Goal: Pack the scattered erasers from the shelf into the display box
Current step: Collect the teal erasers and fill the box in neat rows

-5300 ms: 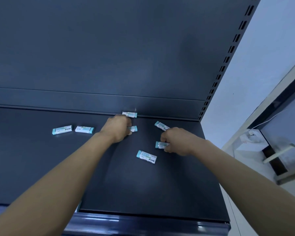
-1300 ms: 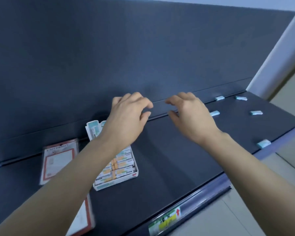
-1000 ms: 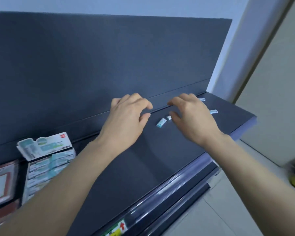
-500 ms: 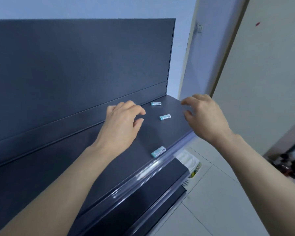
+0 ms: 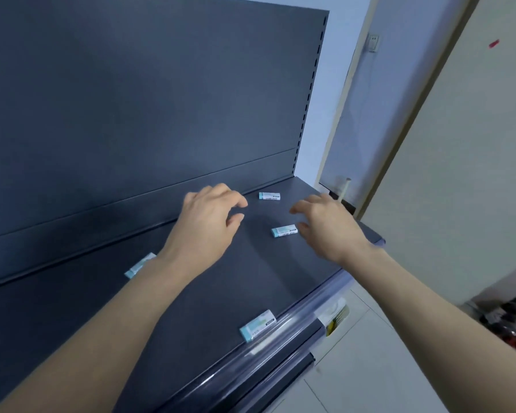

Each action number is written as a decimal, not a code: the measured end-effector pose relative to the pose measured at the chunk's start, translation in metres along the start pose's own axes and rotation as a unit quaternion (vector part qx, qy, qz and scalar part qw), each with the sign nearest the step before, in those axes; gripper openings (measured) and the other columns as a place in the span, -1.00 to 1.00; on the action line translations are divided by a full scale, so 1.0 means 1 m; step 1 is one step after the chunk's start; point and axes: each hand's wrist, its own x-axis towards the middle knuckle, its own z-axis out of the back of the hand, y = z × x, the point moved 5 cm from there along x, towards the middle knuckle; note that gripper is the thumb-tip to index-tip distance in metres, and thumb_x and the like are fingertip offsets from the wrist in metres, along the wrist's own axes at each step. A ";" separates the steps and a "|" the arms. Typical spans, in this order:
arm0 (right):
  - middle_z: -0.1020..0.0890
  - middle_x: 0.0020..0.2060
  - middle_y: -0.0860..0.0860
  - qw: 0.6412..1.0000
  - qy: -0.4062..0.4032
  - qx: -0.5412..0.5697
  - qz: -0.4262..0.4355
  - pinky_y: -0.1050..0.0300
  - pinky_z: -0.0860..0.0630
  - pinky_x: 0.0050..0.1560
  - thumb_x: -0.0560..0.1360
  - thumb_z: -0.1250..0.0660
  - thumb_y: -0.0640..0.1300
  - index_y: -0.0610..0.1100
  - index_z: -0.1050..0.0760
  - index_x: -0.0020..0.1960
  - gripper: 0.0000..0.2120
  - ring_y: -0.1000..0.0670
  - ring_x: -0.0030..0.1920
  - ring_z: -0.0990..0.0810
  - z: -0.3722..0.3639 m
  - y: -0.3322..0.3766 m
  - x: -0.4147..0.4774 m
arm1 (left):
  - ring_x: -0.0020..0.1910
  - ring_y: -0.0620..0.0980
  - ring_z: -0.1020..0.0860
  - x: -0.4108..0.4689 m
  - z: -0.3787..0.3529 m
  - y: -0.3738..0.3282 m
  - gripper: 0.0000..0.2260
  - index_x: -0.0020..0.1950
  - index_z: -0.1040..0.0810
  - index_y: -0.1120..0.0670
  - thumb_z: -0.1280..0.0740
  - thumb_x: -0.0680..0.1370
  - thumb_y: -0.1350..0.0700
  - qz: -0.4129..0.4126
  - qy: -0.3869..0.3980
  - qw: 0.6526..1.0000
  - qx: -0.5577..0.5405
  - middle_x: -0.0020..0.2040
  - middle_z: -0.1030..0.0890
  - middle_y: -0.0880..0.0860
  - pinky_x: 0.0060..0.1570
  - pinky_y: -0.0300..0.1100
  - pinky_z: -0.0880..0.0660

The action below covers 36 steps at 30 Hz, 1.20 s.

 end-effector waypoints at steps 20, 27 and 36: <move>-0.55 0.13 -0.12 0.964 0.216 -0.003 0.157 0.10 -0.42 -0.06 0.51 -0.29 -0.19 -0.16 -0.49 0.14 -0.78 -0.18 0.12 -0.54 -0.099 -0.029 0.102 | -0.01 0.14 -0.54 0.020 -0.051 0.075 -0.86 0.01 -0.59 0.14 -0.35 0.47 0.25 0.232 0.005 0.970 0.070 -0.03 -0.59 0.09 0.12 0.08 -0.43; -0.58 0.05 -0.10 0.959 0.148 0.038 0.240 0.08 -0.39 -0.14 0.52 -0.24 -0.15 -0.14 -0.46 0.06 -0.85 -0.19 0.03 -0.55 -0.069 -0.011 0.125 | -0.01 0.13 -0.56 -0.011 -0.042 0.100 -0.84 0.03 -0.58 0.15 -0.32 0.47 0.29 0.340 -0.020 0.934 0.105 -0.01 -0.59 0.09 0.11 0.04 -0.45; -0.56 0.01 -0.06 0.933 0.081 0.099 0.337 0.00 -0.48 -0.03 0.52 -0.27 -0.12 -0.12 -0.47 0.05 -0.86 -0.17 0.01 -0.54 -0.039 0.035 0.128 | 0.23 0.10 -0.41 -0.022 -0.061 0.111 -0.70 0.27 -0.45 0.05 -0.27 0.53 0.14 0.381 0.114 0.898 0.190 0.19 -0.48 0.06 0.15 -0.04 -0.26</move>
